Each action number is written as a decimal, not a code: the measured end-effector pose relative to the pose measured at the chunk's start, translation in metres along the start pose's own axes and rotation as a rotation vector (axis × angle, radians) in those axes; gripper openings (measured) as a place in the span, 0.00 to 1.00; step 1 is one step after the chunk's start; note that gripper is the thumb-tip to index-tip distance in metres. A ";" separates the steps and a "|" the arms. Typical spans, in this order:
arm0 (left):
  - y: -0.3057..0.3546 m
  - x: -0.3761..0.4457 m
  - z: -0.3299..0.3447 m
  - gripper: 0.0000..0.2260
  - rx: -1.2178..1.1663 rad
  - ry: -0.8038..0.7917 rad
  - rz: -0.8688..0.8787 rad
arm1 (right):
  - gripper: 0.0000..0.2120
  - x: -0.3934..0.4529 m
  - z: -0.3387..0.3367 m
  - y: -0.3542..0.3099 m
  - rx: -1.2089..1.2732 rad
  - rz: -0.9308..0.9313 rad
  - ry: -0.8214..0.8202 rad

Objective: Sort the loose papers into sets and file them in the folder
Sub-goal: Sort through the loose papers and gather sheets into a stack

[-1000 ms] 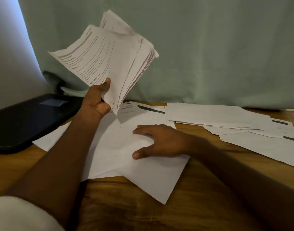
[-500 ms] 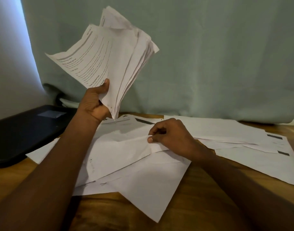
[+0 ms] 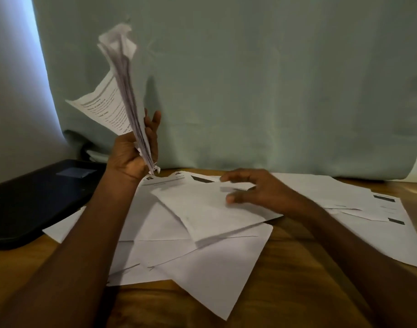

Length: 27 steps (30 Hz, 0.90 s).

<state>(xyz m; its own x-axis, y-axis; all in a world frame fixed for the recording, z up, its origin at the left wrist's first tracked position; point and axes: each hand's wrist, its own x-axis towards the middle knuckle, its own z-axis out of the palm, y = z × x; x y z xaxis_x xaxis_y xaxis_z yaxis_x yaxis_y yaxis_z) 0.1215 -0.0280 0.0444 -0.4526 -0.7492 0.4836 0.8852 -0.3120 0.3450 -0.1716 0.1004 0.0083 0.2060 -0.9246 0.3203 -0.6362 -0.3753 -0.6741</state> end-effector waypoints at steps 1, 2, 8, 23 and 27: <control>-0.003 -0.001 0.002 0.32 0.005 0.036 0.012 | 0.30 0.000 0.011 -0.002 -0.088 0.002 -0.159; -0.005 -0.001 0.003 0.32 0.032 0.057 -0.006 | 0.37 0.000 0.022 -0.004 -0.198 0.010 -0.315; -0.009 -0.001 -0.002 0.41 -0.027 0.110 -0.025 | 0.45 0.005 0.047 -0.002 -0.460 0.045 -0.534; -0.003 0.002 -0.014 0.29 0.286 0.197 0.058 | 0.14 0.006 -0.025 0.019 -0.105 -0.255 0.563; 0.008 -0.005 -0.020 0.29 0.181 0.082 -0.067 | 0.06 0.000 -0.048 0.014 0.194 -0.094 0.791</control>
<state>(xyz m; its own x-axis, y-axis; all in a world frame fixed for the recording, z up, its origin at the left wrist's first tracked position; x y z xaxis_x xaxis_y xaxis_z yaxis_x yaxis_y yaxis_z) 0.1327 -0.0381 0.0286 -0.4928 -0.7777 0.3903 0.8165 -0.2582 0.5164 -0.2164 0.0981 0.0311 -0.3799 -0.5966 0.7069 -0.4874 -0.5204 -0.7012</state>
